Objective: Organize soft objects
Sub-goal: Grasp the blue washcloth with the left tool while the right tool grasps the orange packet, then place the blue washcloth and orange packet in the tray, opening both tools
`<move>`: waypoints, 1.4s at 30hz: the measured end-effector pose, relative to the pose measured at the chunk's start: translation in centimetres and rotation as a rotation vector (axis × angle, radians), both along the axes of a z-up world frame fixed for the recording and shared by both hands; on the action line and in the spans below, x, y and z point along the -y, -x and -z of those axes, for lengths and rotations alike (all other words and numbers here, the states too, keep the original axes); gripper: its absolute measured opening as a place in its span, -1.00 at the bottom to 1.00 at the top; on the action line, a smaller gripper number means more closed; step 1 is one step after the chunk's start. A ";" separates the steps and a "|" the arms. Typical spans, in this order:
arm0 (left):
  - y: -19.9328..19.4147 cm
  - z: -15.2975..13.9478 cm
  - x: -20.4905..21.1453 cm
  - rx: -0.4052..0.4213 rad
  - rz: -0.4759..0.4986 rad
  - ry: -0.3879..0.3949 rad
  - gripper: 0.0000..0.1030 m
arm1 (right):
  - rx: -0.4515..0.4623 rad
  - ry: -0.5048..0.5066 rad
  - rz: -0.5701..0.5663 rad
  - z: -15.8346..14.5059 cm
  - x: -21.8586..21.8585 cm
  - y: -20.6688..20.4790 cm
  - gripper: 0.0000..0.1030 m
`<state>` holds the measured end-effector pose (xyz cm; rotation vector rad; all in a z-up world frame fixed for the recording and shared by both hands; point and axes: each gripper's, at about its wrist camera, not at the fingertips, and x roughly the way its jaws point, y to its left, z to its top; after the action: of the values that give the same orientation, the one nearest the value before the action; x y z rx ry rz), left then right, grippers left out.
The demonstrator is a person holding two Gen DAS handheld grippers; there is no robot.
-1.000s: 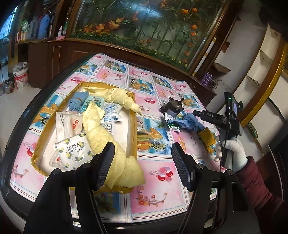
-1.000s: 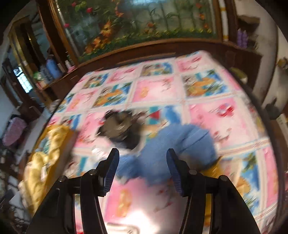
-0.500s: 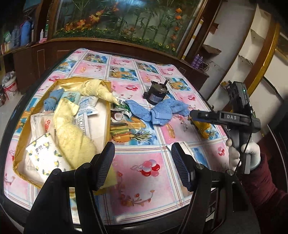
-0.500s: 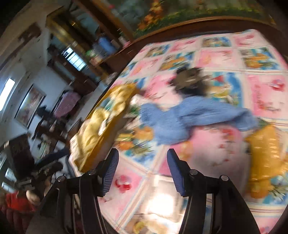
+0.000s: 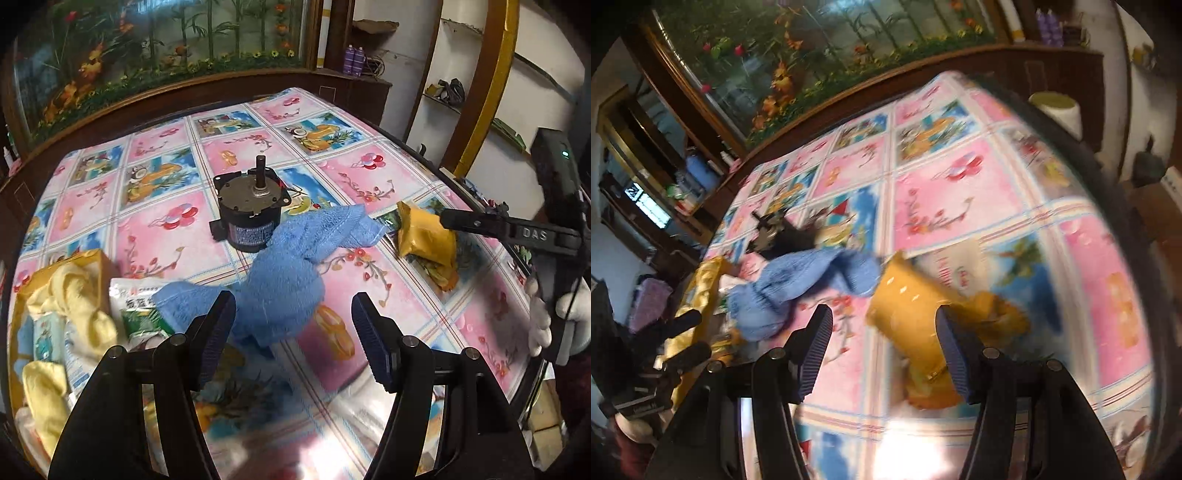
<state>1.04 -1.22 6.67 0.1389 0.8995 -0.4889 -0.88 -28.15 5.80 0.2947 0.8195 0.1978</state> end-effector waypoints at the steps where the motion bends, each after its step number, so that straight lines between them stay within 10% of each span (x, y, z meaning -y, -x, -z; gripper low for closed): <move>1: -0.8 0.4 0.4 -0.006 0.000 -0.005 0.28 | 0.009 0.027 0.006 -0.2 0.1 0.0 0.15; 10: -5.2 5.3 3.9 -0.054 -0.002 -0.173 0.28 | -0.046 0.226 -0.102 1.5 -1.4 -3.0 0.26; 17: -5.7 5.8 4.4 -0.070 -0.041 -0.140 0.42 | -0.037 0.282 -0.171 2.7 -3.5 -1.8 0.32; 19: -5.5 5.6 4.3 -0.069 -0.049 -0.132 -0.15 | -0.041 0.314 -0.165 2.9 -4.0 -1.6 0.32; 23: -4.6 5.0 3.9 -0.085 -0.047 -0.097 -0.17 | -0.054 0.370 -0.152 3.4 -4.8 -1.1 -0.09; 42: 5.8 -6.9 -11.2 0.059 -0.261 0.360 -0.17 | 0.083 0.105 -0.168 -2.9 -5.7 4.4 -0.16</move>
<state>-4.77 9.99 13.61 -0.2876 0.7459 -0.3932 -5.30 -22.43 8.72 0.1177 0.7699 0.3206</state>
